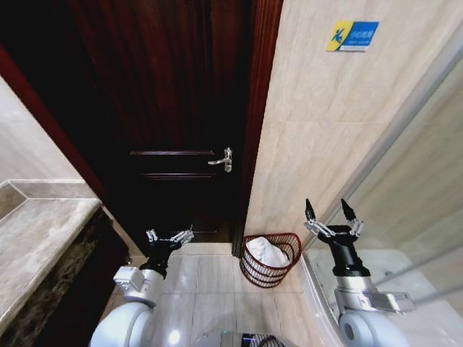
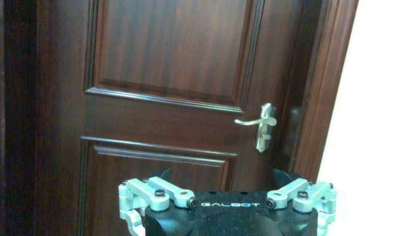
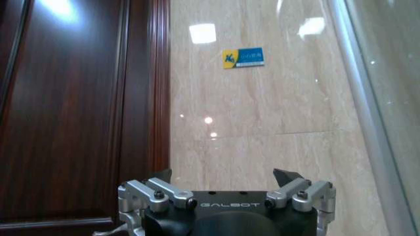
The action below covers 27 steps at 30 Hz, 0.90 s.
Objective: Discard the used towel into the hamper.
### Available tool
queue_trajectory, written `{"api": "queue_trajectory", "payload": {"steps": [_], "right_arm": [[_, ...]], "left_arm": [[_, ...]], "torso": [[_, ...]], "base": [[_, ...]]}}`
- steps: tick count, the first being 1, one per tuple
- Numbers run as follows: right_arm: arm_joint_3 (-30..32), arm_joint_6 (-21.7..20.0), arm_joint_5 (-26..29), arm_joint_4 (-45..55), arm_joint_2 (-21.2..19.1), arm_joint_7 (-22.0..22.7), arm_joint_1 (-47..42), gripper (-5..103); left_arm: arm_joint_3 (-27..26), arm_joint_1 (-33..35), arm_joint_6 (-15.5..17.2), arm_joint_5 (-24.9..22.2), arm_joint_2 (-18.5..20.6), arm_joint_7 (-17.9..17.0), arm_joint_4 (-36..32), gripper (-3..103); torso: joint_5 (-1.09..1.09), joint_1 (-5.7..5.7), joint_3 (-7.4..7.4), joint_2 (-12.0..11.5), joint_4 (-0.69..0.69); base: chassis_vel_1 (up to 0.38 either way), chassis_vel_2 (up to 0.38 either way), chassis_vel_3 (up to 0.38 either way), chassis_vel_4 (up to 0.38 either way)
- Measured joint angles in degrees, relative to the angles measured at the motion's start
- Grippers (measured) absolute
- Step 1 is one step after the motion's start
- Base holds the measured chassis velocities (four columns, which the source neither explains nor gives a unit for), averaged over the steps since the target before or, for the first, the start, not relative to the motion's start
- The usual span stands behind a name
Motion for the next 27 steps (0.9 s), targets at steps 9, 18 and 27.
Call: {"api": "queue_trajectory", "payload": {"steps": [9,18,27], "right_arm": [[0.0,0.0,0.6,0.1,-0.3,-0.4,0.1,100],[-0.3,1.1,0.7,-0.5,-0.3,-0.6,0.5,100],[-0.7,1.4,0.3,-0.8,-0.2,-0.7,0.7,100]], "left_arm": [[0.0,0.0,0.0,0.0,0.0,0.0,0.0,100],[0.0,0.0,0.0,0.0,0.0,0.0,0.0,100],[0.0,0.0,0.0,0.0,0.0,0.0,0.0,100]], "torso": [[-0.02,0.00,0.00,0.0,0.00],[0.01,-0.04,-0.02,0.0,0.00],[-0.01,0.02,0.01,0.0,0.00]], "base": [[0.179,-0.172,-0.174,0.171],[0.200,-0.204,-0.201,0.213],[0.034,-0.051,-0.053,0.037]]}}
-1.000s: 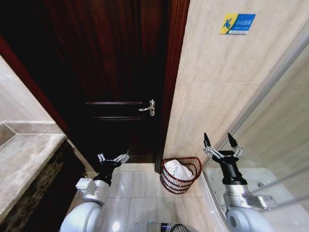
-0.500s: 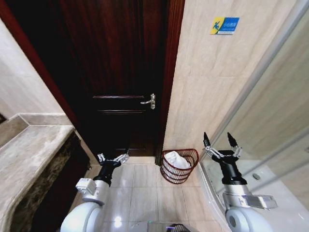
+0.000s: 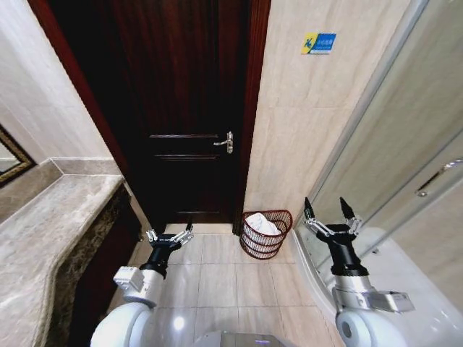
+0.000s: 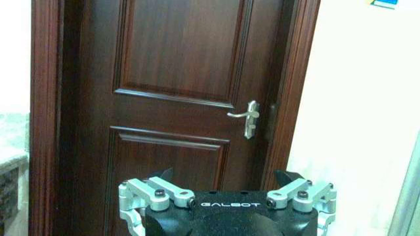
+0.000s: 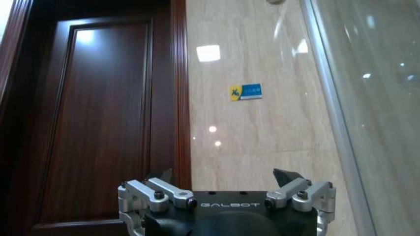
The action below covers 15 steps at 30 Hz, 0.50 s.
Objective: Discard the used towel into the hamper.
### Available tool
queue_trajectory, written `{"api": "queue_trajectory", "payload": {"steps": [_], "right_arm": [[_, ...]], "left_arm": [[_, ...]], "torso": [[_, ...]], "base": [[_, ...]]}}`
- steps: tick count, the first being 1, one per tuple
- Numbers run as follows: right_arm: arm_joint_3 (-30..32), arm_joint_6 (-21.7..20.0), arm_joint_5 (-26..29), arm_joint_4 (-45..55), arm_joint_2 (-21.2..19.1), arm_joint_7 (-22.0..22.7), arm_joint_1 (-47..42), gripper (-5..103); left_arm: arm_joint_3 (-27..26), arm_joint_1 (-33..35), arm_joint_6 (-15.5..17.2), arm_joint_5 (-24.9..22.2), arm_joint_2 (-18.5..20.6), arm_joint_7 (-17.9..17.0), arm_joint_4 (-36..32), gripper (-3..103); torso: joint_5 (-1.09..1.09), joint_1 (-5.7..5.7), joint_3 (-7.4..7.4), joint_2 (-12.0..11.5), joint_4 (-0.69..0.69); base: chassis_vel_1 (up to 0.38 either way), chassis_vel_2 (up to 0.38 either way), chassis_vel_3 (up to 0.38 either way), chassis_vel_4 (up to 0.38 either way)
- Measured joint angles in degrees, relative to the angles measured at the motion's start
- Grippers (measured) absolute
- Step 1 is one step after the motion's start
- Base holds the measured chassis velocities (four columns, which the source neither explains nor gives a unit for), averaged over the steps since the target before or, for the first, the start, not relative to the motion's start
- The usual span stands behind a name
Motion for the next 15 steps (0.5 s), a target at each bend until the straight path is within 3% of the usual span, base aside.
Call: {"api": "queue_trajectory", "payload": {"steps": [15], "right_arm": [[-0.2,-0.2,0.0,-0.9,-0.1,0.4,1.9,100]], "left_arm": [[0.0,0.0,0.0,0.0,0.0,0.0,0.0,100]], "torso": [[0.01,-0.03,-0.01,0.0,0.00]], "base": [[-0.022,-0.004,0.006,-0.020]]}}
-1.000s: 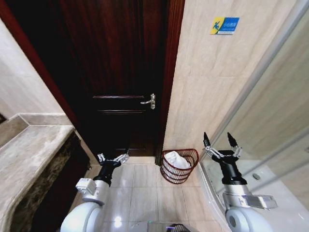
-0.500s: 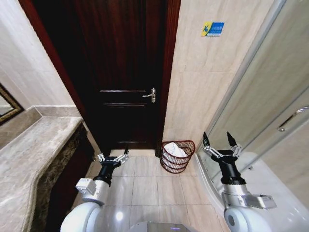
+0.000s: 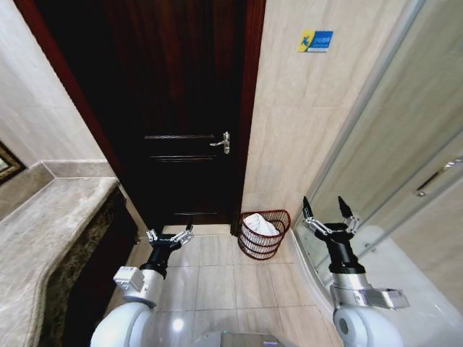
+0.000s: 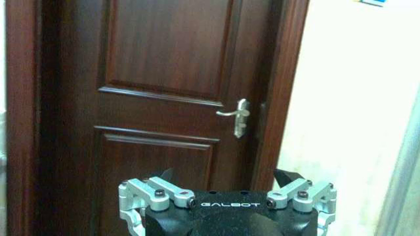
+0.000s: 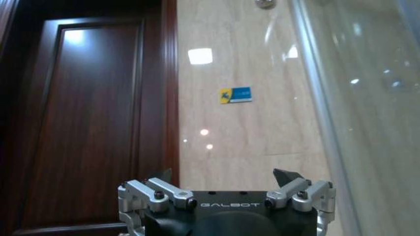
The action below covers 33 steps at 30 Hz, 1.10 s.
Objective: Discard the used towel into the hamper.
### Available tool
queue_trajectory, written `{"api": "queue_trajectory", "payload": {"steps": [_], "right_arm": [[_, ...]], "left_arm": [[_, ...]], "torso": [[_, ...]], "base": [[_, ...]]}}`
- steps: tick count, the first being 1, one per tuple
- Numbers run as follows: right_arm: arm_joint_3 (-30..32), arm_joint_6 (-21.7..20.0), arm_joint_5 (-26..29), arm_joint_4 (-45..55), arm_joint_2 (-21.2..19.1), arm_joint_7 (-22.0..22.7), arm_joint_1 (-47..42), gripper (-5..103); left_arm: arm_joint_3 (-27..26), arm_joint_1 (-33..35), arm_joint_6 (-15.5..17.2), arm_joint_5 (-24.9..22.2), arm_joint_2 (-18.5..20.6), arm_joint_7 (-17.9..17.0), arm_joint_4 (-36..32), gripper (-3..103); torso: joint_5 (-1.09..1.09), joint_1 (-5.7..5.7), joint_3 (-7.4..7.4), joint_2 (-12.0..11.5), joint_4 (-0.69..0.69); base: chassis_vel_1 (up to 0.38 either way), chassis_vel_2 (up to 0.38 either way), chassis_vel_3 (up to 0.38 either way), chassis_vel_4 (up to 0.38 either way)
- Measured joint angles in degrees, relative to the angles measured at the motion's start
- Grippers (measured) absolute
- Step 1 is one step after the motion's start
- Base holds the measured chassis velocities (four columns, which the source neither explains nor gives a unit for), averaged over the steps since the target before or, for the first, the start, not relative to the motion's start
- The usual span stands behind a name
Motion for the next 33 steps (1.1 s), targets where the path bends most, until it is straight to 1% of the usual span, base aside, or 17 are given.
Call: {"api": "queue_trajectory", "payload": {"steps": [10,33], "right_arm": [[-0.1,-0.1,0.1,-0.4,0.1,0.0,0.5,100],[0.0,0.9,0.3,0.7,1.2,-1.1,-1.4,100]], "left_arm": [[0.0,0.0,0.0,0.0,0.0,0.0,0.0,100],[0.0,0.0,0.0,0.0,0.0,0.0,0.0,100]], "torso": [[0.00,0.01,0.00,0.0,0.00],[-0.01,0.01,0.00,0.0,0.00]], "base": [[-0.083,-0.078,-0.067,-0.076],[-0.123,-0.120,-0.122,-0.122]]}}
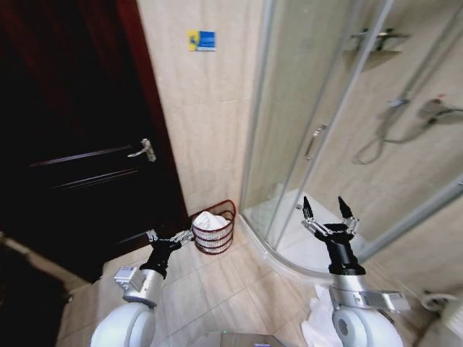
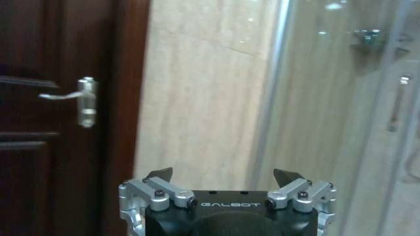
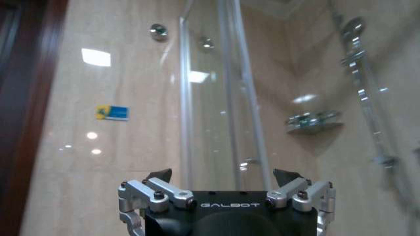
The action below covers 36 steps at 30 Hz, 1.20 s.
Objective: Discard the used towel into the hamper.
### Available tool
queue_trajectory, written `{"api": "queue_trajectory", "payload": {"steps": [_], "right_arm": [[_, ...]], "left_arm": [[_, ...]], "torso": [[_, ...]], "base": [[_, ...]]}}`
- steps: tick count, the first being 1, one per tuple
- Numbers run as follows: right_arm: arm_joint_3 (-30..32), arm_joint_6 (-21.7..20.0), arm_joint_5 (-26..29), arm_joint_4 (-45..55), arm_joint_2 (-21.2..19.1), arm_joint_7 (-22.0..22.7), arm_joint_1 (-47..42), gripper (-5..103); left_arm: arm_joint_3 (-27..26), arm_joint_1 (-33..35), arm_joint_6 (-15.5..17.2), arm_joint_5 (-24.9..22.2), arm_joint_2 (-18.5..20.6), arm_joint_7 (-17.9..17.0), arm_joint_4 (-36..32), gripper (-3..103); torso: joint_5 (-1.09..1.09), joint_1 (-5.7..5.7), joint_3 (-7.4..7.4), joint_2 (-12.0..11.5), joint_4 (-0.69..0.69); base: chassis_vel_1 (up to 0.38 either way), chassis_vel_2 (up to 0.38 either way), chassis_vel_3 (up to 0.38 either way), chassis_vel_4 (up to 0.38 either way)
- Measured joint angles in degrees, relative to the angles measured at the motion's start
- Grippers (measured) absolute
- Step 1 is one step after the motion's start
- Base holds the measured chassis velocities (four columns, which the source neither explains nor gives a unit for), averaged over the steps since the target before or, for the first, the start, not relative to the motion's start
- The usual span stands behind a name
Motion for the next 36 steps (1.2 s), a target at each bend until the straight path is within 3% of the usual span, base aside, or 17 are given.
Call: {"api": "queue_trajectory", "payload": {"steps": [36], "right_arm": [[0.1,-1.5,0.2,-0.1,-0.7,5.1,2.2,100]], "left_arm": [[0.0,0.0,0.0,0.0,0.0,0.0,0.0,100]], "torso": [[0.01,0.00,0.00,0.0,0.00]], "base": [[-0.124,-0.119,-0.125,-0.127]]}}
